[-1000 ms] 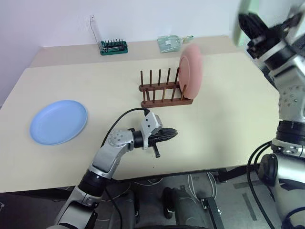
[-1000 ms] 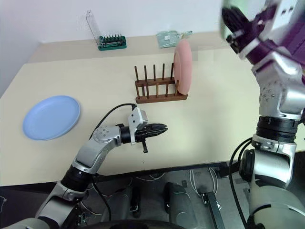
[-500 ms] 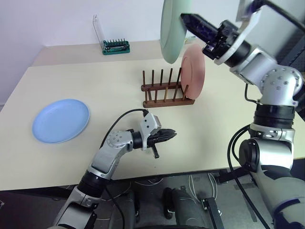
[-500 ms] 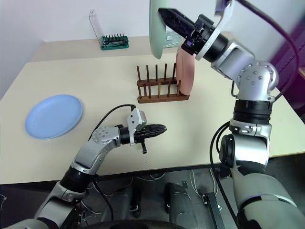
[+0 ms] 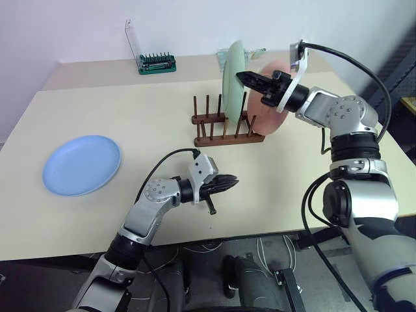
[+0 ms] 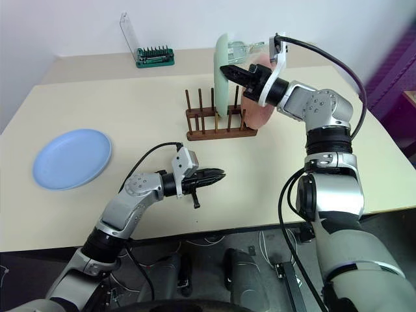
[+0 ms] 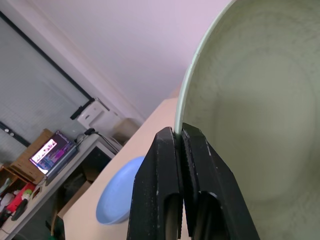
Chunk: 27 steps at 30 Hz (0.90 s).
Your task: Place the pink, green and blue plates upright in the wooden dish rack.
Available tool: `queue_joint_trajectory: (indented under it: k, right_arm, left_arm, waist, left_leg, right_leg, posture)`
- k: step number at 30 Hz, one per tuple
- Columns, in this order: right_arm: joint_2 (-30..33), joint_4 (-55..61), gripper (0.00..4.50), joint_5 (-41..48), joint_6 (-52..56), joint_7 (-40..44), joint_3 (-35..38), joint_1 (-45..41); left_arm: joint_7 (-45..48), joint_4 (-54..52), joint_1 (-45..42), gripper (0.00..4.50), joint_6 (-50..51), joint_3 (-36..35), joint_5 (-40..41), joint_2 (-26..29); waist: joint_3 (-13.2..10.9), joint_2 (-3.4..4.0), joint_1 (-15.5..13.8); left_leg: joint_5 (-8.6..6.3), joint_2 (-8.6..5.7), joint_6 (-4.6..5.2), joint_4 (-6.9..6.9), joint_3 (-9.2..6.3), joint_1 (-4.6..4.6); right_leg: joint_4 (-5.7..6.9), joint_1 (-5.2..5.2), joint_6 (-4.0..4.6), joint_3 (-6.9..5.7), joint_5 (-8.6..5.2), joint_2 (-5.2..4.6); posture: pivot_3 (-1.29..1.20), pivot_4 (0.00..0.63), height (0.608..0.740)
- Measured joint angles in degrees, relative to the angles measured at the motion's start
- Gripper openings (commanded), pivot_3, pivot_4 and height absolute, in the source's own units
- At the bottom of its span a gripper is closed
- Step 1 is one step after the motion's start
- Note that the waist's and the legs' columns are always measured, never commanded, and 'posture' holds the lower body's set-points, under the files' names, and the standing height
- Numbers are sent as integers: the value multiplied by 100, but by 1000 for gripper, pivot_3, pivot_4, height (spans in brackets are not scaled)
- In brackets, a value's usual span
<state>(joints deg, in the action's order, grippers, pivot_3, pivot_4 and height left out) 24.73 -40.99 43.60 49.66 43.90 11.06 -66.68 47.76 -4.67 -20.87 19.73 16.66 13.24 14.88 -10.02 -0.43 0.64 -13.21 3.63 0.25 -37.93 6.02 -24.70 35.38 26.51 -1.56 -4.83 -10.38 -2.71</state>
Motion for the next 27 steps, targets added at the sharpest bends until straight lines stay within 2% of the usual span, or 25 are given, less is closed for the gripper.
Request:
queue_joint_trajectory:
  k: [4, 8, 15, 20, 26, 27]
  right_arm:
    - [-87, -26, 2789, -152, -207, 3, 74, -20]
    - [-118, 347, 2789, -350, -513, 1, 66, -14]
    - [-80, 1848, 2789, -1189, -1798, -81, -229, 263]
    - [-67, 2650, 2789, -1243, -1744, -194, -276, 457]
    - [11, 2890, 2789, -1545, -1816, -145, -545, 729]
    - [110, 3100, 2821, -1663, -1939, -10, -730, 871]
  left_arm:
    - [-4, 0, 0, 322, 0, 0, 0, 13]
    - [-1, 0, 0, 322, 0, -3, 0, 25]
    - [-49, 0, -2, 322, -3, -8, 0, 2]
    - [-52, 0, -2, 322, 0, -28, 51, -22]
    - [-115, 0, -2, 322, 9, -63, 102, -41]
    - [-165, -2, -1, 572, 46, -123, 142, -55]
  waist:
    - [0, 0, -2]
    - [-1, 2, 1]
    - [-1, 2, -2]
    - [-1, 2, 0]
    - [-1, 2, -9]
    - [-1, 2, -9]
  left_leg:
    - [0, 0, 0, 0, 0, 0]
    - [0, 0, 0, 0, 0, -5]
    - [0, 0, 0, 0, -1, -5]
    - [0, 4, 0, 0, -1, -5]
    - [0, 2, 0, 0, 0, -5]
    - [0, 3, 0, 1, -1, -5]
  right_leg:
    - [0, 0, -2, 0, -1, 0]
    - [0, 6, -2, 0, -1, 0]
    - [0, 5, -4, -1, -2, 0]
    - [1, 5, -2, -1, -2, -1]
    - [0, 5, 3, -1, -5, -2]
    - [-1, 5, 2, -1, -5, -3]
  posture:
    - [0, 150, 730]
    - [0, 150, 730]
    - [0, 150, 730]
    - [0, 150, 730]
    - [0, 150, 730]
    - [0, 150, 730]
